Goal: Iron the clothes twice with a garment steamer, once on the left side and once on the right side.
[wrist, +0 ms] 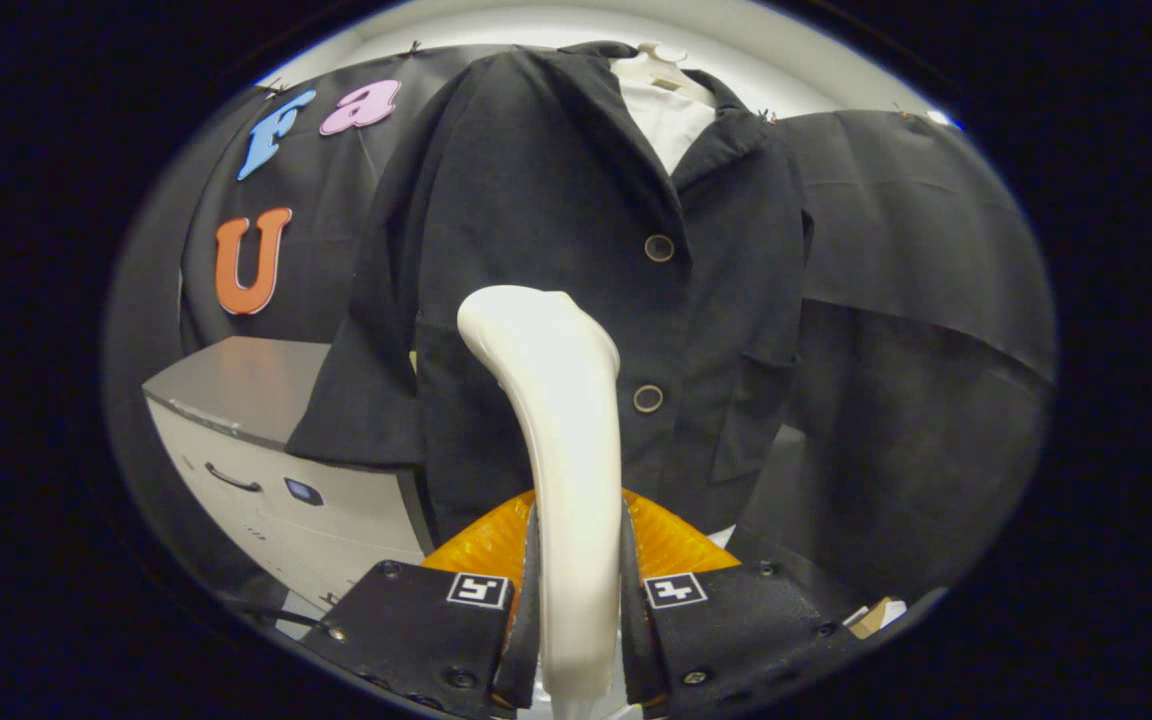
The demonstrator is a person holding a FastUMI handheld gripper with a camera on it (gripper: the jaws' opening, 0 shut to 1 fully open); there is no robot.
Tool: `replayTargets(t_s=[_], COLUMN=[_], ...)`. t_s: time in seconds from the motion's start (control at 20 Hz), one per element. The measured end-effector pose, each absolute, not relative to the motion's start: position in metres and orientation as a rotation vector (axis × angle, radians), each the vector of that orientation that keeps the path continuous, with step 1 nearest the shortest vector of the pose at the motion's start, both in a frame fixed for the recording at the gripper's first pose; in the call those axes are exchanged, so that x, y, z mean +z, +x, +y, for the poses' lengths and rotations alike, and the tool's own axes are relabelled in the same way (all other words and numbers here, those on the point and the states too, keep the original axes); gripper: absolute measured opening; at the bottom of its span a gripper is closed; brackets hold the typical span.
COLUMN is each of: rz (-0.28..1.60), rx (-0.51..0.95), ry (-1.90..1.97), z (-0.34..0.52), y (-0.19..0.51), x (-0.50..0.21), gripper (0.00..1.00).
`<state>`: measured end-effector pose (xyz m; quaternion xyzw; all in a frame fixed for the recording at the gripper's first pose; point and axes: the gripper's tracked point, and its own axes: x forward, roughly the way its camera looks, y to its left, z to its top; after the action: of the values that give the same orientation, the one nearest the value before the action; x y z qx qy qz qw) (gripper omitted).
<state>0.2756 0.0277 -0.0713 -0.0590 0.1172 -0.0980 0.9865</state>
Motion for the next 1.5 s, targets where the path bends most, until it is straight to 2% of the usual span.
replayTargets(t_s=[0.35, 0.7, 1.15, 1.5], rz=[0.286, 0.269, 0.156, 0.047], rx=[-0.197, -0.196, -0.269, -0.262], ry=[-0.132, -0.06, 0.021, 0.092], z=[0.026, 0.003, -0.094, -0.139], y=[0.27, 0.236, 0.189, 0.219], x=[-0.097, -0.078, 0.014, 0.102], gripper=[0.36, 0.36, 0.36, 0.36])
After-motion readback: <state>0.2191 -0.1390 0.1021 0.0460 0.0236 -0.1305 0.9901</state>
